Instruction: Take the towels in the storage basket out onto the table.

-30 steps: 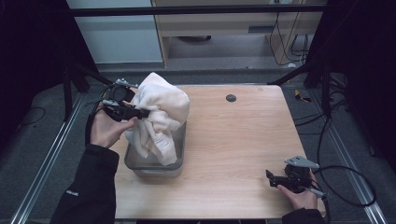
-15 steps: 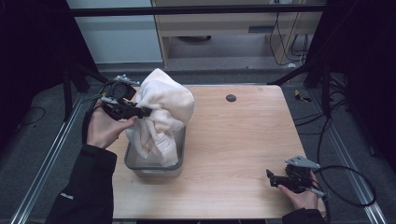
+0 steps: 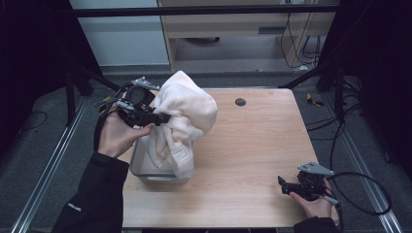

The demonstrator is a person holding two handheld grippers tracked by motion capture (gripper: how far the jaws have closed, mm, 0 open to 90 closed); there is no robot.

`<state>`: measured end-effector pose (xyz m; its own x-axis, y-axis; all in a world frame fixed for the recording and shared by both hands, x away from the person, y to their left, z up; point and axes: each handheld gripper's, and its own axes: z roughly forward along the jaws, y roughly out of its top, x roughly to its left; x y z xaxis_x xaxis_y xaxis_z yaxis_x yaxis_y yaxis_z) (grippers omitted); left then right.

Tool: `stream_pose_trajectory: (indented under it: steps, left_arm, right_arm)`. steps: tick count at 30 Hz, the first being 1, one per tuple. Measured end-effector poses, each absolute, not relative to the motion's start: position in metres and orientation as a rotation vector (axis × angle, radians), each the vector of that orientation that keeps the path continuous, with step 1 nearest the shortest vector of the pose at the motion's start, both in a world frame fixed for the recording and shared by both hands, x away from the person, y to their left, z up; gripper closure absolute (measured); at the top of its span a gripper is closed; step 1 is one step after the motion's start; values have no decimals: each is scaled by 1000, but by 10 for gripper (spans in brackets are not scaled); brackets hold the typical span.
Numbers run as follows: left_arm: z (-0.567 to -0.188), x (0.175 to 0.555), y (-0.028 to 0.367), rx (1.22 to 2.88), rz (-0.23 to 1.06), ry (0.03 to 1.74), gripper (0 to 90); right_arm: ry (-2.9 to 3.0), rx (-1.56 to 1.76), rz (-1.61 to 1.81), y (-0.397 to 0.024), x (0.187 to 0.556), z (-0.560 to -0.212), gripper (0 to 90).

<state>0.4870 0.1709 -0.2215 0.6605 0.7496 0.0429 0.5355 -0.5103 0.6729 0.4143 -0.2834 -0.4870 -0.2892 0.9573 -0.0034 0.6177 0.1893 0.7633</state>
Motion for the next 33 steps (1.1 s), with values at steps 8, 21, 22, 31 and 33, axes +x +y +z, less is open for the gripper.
stream_pose_trajectory:
  steps: [8, 21, 22, 31, 33]
  left_arm:
    - [-219, 484, 151, 2254, 423, 936, 695]
    - [-216, 481, 112, 2276, 398, 849, 695]
    - [-216, 481, 112, 2276, 398, 849, 695]
    - [-224, 483, 83, 2297, 373, 796, 695]
    - [-226, 483, 78, 2304, 370, 786, 694]
  right_arm:
    - [1975, 1474, 920, -285, 414, -486, 57]
    - [1945, 1470, 925, -289, 412, -484, 62]
    - [1945, 1470, 925, -289, 412, -484, 62]
    - [1932, 1469, 922, -292, 411, -483, 78]
    - [1930, 1469, 923, -292, 410, -483, 80]
